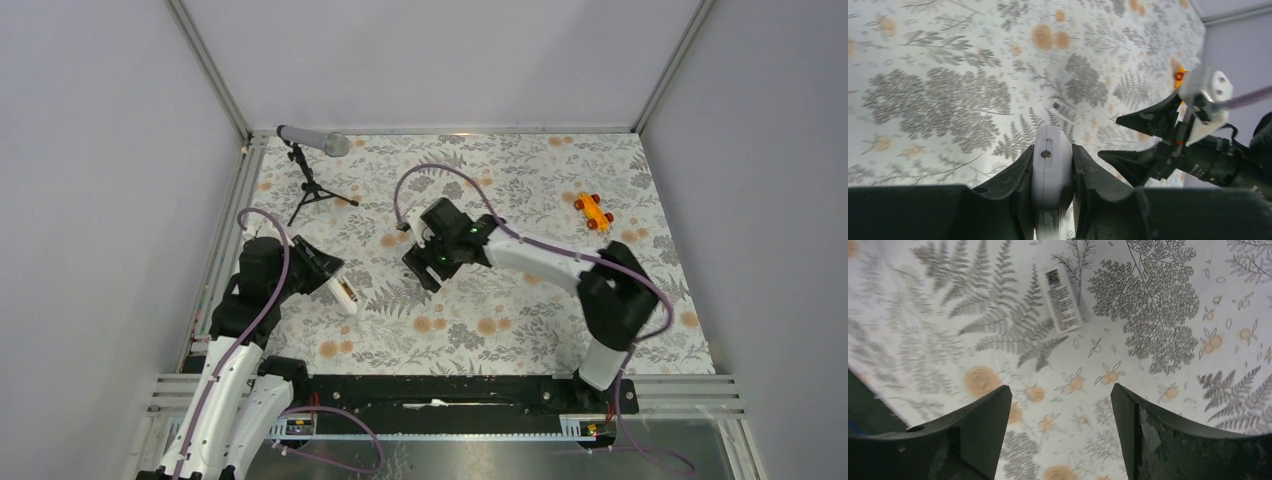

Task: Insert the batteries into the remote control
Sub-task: Pick up the battery cover at the center of the board, then load the battery cover into the remote control.

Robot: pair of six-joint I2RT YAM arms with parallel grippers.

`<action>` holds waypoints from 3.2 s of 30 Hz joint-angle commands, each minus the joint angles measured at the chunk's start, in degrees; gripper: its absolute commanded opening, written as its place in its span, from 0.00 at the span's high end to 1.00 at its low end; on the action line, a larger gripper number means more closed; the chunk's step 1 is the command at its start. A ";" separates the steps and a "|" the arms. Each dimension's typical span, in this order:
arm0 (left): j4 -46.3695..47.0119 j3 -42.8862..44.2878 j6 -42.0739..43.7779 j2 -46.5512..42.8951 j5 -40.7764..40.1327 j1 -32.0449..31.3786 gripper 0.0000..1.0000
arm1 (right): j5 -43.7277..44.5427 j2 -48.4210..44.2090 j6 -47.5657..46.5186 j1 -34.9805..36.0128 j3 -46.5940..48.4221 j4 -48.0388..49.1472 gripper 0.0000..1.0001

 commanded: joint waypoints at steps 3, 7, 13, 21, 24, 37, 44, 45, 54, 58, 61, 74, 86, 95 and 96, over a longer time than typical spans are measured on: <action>-4.81 1.28 1.76 -1.43 -7.30 0.75 1.00 | 5.02 13.00 -14.32 -0.30 13.17 -11.29 0.21; -4.73 1.74 2.09 -0.90 -7.01 0.97 1.00 | 3.87 17.98 -16.17 -0.22 17.93 -13.04 0.22; -4.48 2.49 2.56 0.65 -6.53 1.26 1.00 | 4.92 23.15 -16.41 0.33 21.44 -14.05 0.25; -4.46 2.12 2.41 0.62 -5.83 1.70 1.00 | 6.12 25.43 -15.14 3.00 22.61 -12.43 0.36; -4.44 1.96 2.22 0.38 -5.74 1.79 1.00 | 6.52 26.24 -14.78 3.76 22.68 -11.85 0.36; -4.29 1.70 2.38 0.53 -4.93 2.16 1.00 | 9.90 28.97 -12.80 4.20 24.11 -10.65 0.56; -3.67 1.70 2.89 0.36 -4.58 2.25 1.00 | 11.07 27.04 -12.34 4.18 21.50 -9.21 0.65; -3.41 1.44 2.95 0.30 -4.42 2.25 1.00 | 11.12 26.35 -12.14 4.18 21.05 -8.96 0.65; 7.91 -4.13 3.42 -2.77 1.88 2.25 1.00 | 12.87 17.74 -6.01 4.17 17.15 -9.96 0.65; 19.56 -10.39 1.46 -4.90 7.20 2.25 1.00 | 11.56 11.86 -0.97 4.09 12.75 -10.78 0.65; 27.25 -13.39 -0.33 -5.35 9.40 2.18 1.00 | 10.99 5.29 3.23 4.09 8.58 -9.96 0.65; 65.40 -17.63 -11.27 9.13 18.80 -6.51 1.00 | -5.98 -23.22 7.27 4.25 -3.45 -0.57 0.63; 72.01 -11.23 -13.44 17.92 12.38 -15.78 1.00 | 0.27 -26.18 5.66 7.61 -2.89 0.94 0.63; 74.50 -14.64 -16.21 16.14 6.43 -17.26 1.00 | 2.18 -21.83 14.68 7.64 4.54 -4.39 0.62; 74.84 -14.91 -16.77 15.93 5.72 -17.34 1.00 | 2.09 -21.05 15.60 7.80 5.72 -5.44 0.62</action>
